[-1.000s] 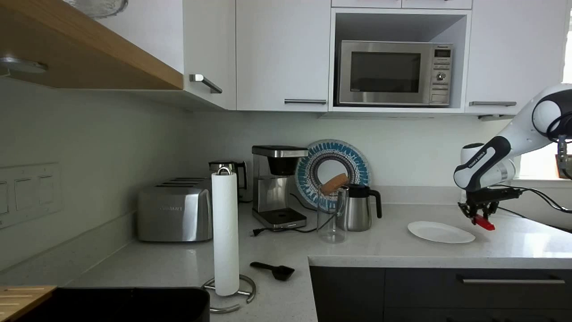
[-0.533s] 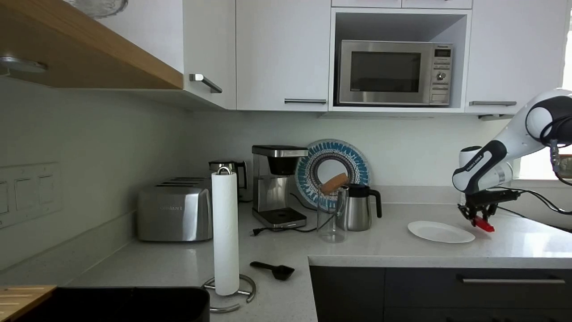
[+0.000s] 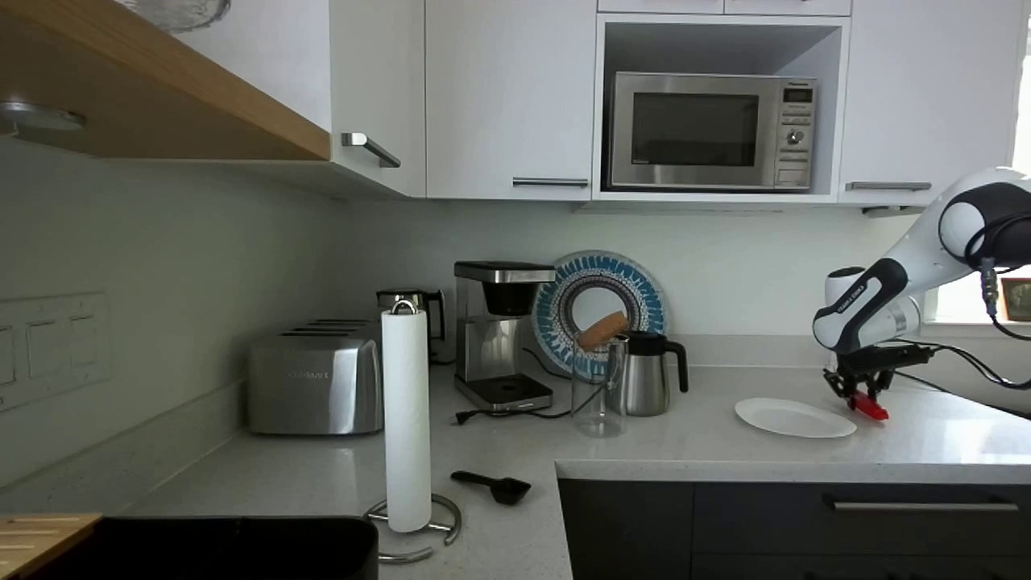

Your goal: Move the lighter to the right

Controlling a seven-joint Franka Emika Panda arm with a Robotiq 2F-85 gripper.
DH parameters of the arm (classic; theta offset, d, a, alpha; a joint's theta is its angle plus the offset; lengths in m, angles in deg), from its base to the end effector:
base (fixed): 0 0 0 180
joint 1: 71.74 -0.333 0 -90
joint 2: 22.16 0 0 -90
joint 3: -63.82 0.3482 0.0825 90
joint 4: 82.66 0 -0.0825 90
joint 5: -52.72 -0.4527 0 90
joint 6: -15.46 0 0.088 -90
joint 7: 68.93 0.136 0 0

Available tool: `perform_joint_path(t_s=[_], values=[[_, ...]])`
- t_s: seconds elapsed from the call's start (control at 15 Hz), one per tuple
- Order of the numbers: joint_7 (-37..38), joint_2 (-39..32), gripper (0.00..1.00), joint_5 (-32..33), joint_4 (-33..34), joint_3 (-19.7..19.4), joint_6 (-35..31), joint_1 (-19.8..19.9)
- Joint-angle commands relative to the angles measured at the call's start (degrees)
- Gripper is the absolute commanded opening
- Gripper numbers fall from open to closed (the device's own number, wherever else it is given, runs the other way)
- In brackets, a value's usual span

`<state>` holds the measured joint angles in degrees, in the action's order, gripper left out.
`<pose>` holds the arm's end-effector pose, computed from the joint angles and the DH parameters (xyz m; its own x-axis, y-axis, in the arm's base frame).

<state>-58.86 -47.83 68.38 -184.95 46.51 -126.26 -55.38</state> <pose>0.6328 -0.4059 0.3012 0.8557 -0.4482 0.2586 -0.5120 -0.8059 0.2974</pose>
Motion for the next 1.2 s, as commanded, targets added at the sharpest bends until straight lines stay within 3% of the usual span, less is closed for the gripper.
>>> perform_joint_path(t_s=[0.0,0.07,0.33,0.73,1.0,1.13], values=[[-1.0,-1.3,0.70,-1.8,1.2,-0.5,-0.3,0.3],[-1.1,-1.0,0.73,-1.9,1.1,-0.4,-0.1,0.3],[-1.4,1.6,1.00,-3.0,-0.2,0.0,1.6,-0.2],[6.7,12.8,1.00,0.2,-4.9,-0.8,15.1,-5.3],[8.5,22.6,1.00,2.1,-11.8,1.5,16.3,-7.6],[13.5,27.4,1.00,5.0,-15.3,2.9,17.7,-8.9]])
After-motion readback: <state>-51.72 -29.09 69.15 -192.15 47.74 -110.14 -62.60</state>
